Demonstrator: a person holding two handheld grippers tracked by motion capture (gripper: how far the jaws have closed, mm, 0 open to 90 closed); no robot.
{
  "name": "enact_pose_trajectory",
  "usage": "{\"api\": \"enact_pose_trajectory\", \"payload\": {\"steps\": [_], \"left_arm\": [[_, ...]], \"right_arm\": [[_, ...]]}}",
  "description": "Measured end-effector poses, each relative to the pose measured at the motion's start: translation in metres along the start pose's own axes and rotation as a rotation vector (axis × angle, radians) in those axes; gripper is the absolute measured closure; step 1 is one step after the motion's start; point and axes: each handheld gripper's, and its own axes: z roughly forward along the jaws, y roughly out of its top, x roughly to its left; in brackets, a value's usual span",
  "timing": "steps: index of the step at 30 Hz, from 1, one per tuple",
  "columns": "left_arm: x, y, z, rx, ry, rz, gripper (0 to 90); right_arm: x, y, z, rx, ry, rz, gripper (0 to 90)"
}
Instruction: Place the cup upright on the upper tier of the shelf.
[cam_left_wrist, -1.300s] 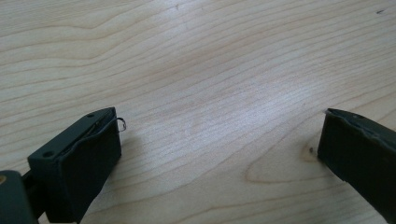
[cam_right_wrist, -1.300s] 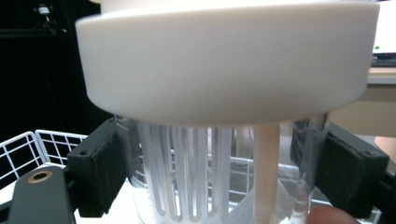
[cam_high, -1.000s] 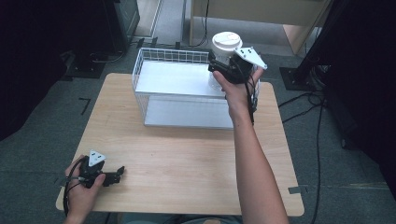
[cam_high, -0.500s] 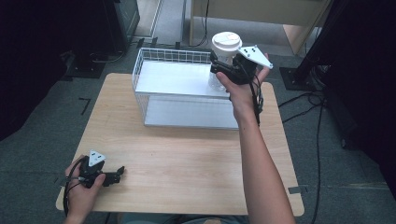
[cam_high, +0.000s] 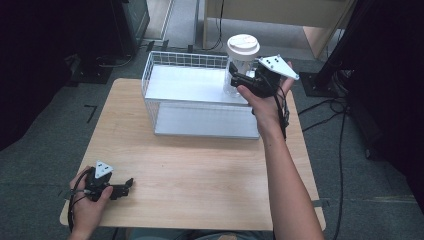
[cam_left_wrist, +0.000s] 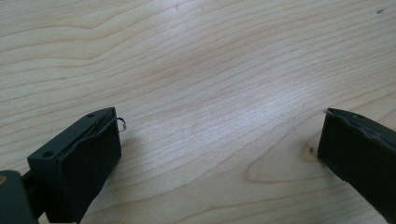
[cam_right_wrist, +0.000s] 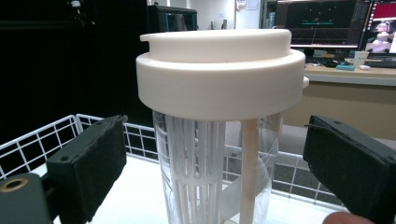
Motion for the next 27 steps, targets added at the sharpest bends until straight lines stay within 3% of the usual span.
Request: {"api": "enact_pose_trajectory", "payload": {"steps": [10, 16, 21, 27], "left_arm": [[0.000, 0.000, 0.000, -0.001, 0.000, 0.000, 0.0], [0.000, 0.000, 0.000, 0.000, 0.000, 0.000, 0.0], [0.000, 0.000, 0.000, 0.001, 0.000, -0.001, 0.0], [0.000, 0.000, 0.000, 0.000, 0.000, 0.000, 0.0]], "right_arm": [[0.000, 0.000, -0.018, 0.000, 0.005, 0.026, 6.1], [-0.003, -0.009, -0.030, 0.006, 0.009, 0.010, 6.0], [-0.006, -0.018, -0.048, 0.007, -0.002, -0.037, 6.1], [-0.009, -0.026, -0.070, -0.001, 0.009, -0.038, 6.1]]}}
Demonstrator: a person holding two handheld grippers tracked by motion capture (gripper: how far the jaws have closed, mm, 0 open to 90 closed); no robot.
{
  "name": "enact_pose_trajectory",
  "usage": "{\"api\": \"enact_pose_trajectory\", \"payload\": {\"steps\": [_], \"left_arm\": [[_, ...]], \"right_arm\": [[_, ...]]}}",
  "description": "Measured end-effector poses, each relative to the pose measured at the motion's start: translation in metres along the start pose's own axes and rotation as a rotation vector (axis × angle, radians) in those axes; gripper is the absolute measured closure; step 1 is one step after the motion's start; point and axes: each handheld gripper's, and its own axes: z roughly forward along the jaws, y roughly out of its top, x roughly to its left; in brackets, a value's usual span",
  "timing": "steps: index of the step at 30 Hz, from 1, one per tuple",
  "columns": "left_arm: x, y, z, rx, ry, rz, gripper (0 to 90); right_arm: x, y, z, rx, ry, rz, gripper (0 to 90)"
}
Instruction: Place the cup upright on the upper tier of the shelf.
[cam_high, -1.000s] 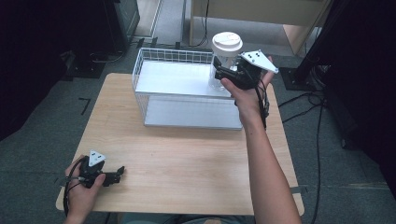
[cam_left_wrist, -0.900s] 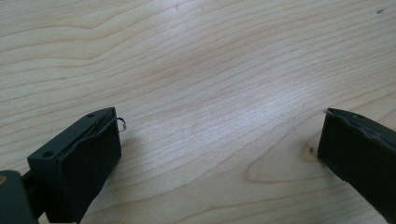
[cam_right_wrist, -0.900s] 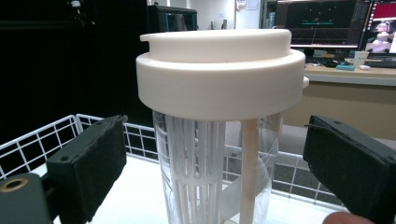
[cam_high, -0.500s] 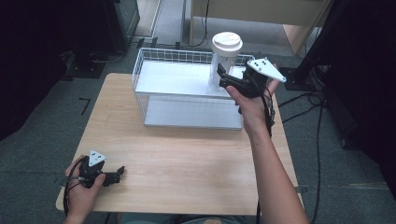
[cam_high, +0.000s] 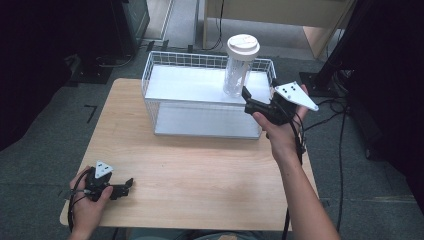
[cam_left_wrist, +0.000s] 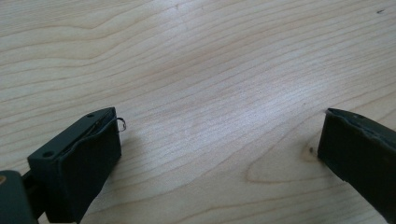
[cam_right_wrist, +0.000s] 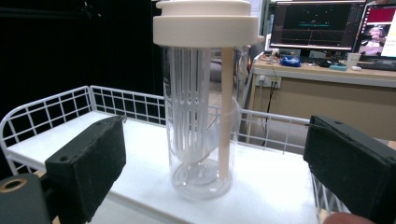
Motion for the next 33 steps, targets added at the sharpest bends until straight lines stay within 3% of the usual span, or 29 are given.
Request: {"api": "enact_pose_trajectory", "payload": {"steps": [14, 33], "left_arm": [[0.000, 0.000, 0.000, 0.001, 0.000, 0.000, 0.0], [0.000, 0.001, 0.000, 0.002, -0.001, -0.002, 0.0]], "right_arm": [[-0.016, -0.029, -0.058, -0.013, -0.003, -0.017, 6.1], [-0.040, -0.079, -0.110, 0.016, -0.040, -0.018, 6.1]]}}
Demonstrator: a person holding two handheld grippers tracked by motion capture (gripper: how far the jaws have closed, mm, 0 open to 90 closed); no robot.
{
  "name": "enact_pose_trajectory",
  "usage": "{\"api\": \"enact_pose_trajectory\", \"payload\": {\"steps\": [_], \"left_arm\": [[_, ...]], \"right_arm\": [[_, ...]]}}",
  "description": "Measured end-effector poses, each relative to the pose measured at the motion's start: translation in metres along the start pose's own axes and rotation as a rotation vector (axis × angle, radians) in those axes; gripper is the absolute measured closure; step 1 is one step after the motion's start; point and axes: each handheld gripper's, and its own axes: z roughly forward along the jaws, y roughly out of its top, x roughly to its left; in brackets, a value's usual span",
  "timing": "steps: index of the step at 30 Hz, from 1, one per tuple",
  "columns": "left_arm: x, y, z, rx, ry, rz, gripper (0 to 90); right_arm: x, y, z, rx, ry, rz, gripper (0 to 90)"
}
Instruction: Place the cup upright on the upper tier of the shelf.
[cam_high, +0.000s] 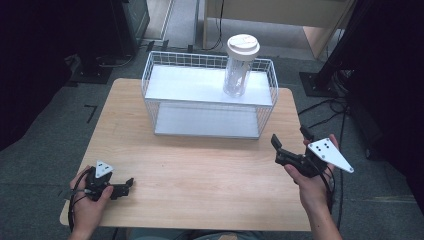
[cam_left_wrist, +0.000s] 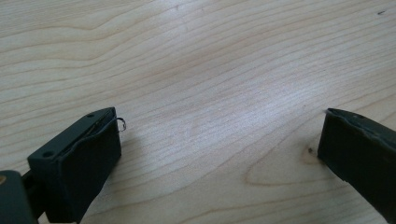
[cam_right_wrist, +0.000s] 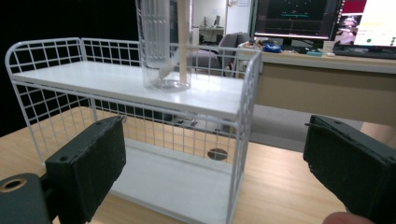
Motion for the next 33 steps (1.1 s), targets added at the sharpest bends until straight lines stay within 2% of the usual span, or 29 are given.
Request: {"api": "enact_pose_trajectory", "payload": {"steps": [8, 9, 11, 12, 20, 27, 33], "left_arm": [[0.000, 0.000, 0.000, 0.000, 0.000, 0.000, 0.0], [0.000, 0.000, 0.000, -0.001, 0.000, -0.002, 0.0], [0.000, 0.000, 0.000, 0.000, 0.000, -0.001, 0.0], [0.000, 0.000, 0.000, 0.000, 0.000, 0.000, 0.0], [0.000, 0.000, 0.000, 0.001, 0.000, 0.000, 0.0], [0.000, 0.000, 0.000, 0.001, 0.000, 0.000, 0.0], [0.000, 0.000, 0.000, -0.001, 0.000, -0.001, 0.0]], "right_arm": [[-0.015, -0.025, -0.015, 0.031, -0.031, 0.018, 6.2], [-0.019, -0.035, -0.018, 0.042, -0.041, 0.019, 6.2], [-0.020, -0.038, -0.019, 0.049, -0.045, 0.023, 6.1], [-0.024, -0.046, -0.021, 0.062, -0.056, 0.025, 6.2], [-0.035, -0.074, -0.032, 0.108, -0.092, 0.044, 6.2], [-0.041, -0.095, -0.038, 0.151, -0.113, 0.055, 6.2], [-0.047, -0.121, -0.045, 0.205, -0.136, 0.090, 6.3]]}}
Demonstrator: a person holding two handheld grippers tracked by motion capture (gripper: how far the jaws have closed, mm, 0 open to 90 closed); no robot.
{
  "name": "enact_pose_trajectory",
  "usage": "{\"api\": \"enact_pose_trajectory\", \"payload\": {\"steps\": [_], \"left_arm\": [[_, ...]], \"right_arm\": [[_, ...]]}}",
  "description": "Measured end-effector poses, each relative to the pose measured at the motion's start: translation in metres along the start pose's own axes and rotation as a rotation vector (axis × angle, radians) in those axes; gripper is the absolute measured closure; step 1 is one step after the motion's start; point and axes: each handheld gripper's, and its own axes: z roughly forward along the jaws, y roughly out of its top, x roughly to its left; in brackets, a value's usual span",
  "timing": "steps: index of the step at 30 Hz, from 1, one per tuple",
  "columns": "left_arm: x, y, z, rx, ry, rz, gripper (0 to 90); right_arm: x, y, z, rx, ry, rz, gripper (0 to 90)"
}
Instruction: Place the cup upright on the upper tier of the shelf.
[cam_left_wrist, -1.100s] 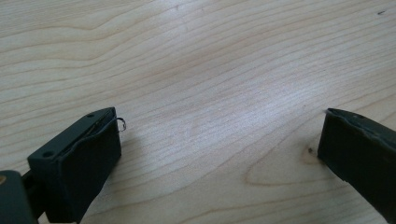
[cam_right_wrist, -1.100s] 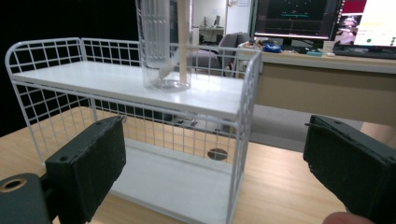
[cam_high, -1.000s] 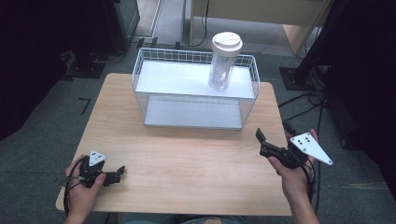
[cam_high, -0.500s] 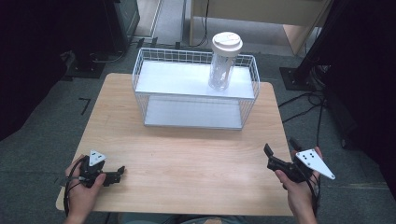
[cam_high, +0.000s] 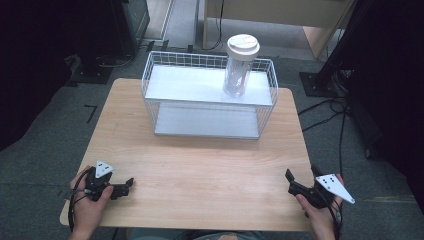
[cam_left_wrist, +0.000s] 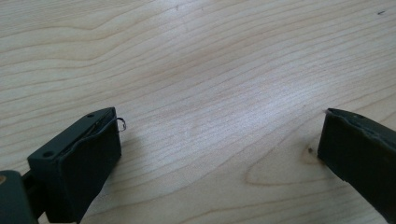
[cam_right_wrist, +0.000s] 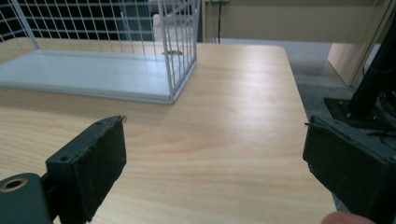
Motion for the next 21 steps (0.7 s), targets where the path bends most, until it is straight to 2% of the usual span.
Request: {"api": "enact_pose_trajectory", "payload": {"steps": [6, 7, 8, 10, 13, 16, 21], "left_arm": [[0.000, 0.000, 0.000, 0.000, 0.000, 0.000, 0.0], [0.000, 0.000, 0.000, 0.000, 0.000, 0.000, 0.0], [0.000, 0.000, 0.000, 0.000, 0.000, 0.000, 0.0], [0.000, 0.000, 0.000, 0.001, 0.000, 0.001, 0.0], [0.000, 0.000, 0.000, 0.001, 0.000, -0.001, 0.0], [0.000, 0.000, 0.000, -0.001, 0.001, 0.000, 0.0], [0.000, 0.000, 0.000, 0.000, 0.000, 0.000, 0.0]], "right_arm": [[-0.006, -0.016, 0.002, 0.049, -0.013, 0.025, 6.9], [-0.006, -0.021, 0.005, 0.097, -0.032, 0.026, 7.3], [-0.006, -0.021, 0.005, 0.097, -0.032, 0.026, 7.3], [-0.006, -0.027, 0.008, 0.138, -0.044, 0.017, 7.8], [-0.003, -0.035, 0.013, 0.220, -0.038, 0.002, 8.1], [-0.002, -0.035, 0.013, 0.219, -0.038, -0.012, 8.2], [0.001, -0.037, 0.015, 0.328, -0.079, -0.042, 9.4]]}}
